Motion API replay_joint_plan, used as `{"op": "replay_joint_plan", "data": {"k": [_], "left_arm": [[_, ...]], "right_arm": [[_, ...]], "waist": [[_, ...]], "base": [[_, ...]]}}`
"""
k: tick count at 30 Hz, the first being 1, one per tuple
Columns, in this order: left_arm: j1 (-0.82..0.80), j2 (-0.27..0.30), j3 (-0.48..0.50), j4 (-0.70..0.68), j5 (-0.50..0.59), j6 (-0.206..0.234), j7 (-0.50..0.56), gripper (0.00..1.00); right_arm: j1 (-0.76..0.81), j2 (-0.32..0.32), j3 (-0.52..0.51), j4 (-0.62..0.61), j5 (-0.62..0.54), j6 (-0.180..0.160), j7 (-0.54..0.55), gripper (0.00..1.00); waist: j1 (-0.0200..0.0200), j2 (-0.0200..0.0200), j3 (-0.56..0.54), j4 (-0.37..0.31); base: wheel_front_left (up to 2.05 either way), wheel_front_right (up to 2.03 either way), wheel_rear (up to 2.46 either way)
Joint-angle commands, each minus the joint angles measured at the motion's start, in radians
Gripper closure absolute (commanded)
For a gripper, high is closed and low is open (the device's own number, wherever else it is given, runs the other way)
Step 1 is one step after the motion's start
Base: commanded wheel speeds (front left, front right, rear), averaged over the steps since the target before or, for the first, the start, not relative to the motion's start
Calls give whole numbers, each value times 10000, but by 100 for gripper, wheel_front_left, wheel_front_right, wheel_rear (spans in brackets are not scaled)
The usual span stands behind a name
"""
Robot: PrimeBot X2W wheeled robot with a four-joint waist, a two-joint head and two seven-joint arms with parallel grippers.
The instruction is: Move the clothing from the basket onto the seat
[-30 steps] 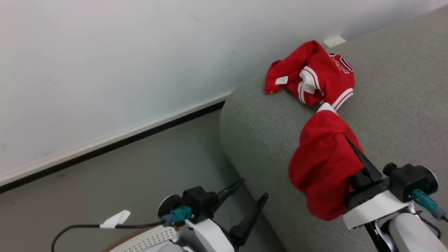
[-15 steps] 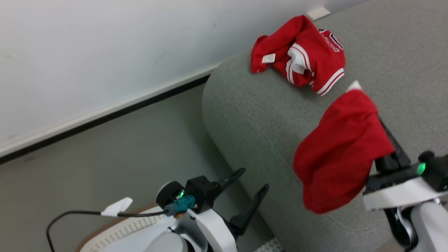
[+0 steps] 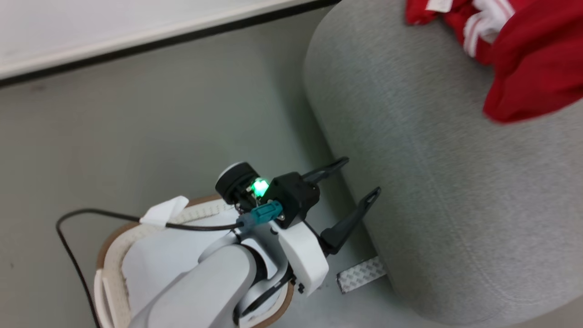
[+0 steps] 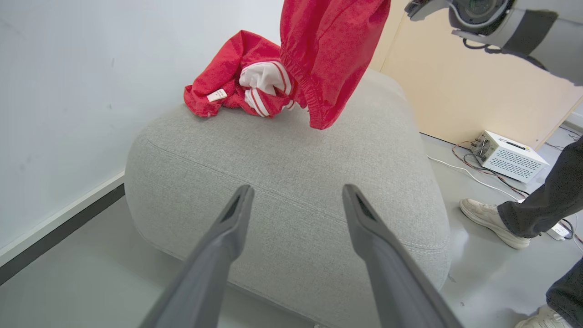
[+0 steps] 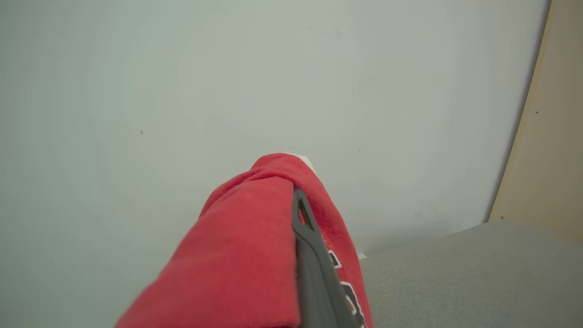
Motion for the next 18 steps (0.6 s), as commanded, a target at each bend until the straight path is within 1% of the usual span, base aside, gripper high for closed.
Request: {"op": "replay_joint_plan", "data": {"k": [1, 3, 4, 5, 8, 11, 15, 16, 17, 18], "left_arm": [[-364, 42, -47, -36, 185, -55, 20, 0], [-635, -3, -103, -66, 208, -59, 33, 0], [-635, -3, -103, -66, 208, -59, 33, 0], [-759, -24, -123, -73, 230, -70, 32, 0], [-1040, -58, -184, -26, 232, -84, -21, 0], [-1202, -117, -278, 46, 195, -99, -140, 0], [-1258, -150, -312, 202, 146, -93, -327, 0], [-1262, -142, -305, 246, 141, -78, -351, 0], [-1246, -135, -298, 288, 123, -54, -394, 0], [-1219, -118, -286, 330, 94, -43, -409, 0]], "right_arm": [[-707, -277, -403, 509, 28, -26, 42, 100], [-1397, -569, -843, 1104, -134, -26, 101, 100], [-1397, -569, -843, 1104, -134, -26, 101, 100], [-1690, -703, -1090, 1396, -203, -25, 85, 100], [-2341, -1105, -1913, 2410, -543, -26, 33, 100], [-2619, -1369, -2588, 3425, -1021, -26, -67, 100], [-2409, -1281, -3350, 4517, -1631, -26, -183, 100], [-2317, -1250, -3521, 4739, -1801, -26, -205, 85], [-2232, -1185, -3662, 4874, -1965, -26, -217, 54], [-2192, -1139, -3833, 4879, -2102, -26, -222, 0]], "waist": [[-3, 0, 1148, 841], [-3, 0, 1544, 1043], [-3, 0, 1544, 1043], [-3, 0, 1729, 1140], [-3, 0, 2160, 1358], [-3, 0, 2435, 1563], [-3, 0, 2556, 1707], [-3, 0, 2566, 1716], [-3, 0, 2555, 1718], [-3, 0, 2524, 1715]], "base": [[0, 0, 0], [0, 0, 0], [0, 0, 0], [0, 0, 0], [0, 0, 0], [0, 0, 0], [0, 0, 0], [0, 0, 0], [0, 0, 0], [0, 0, 0]]}}
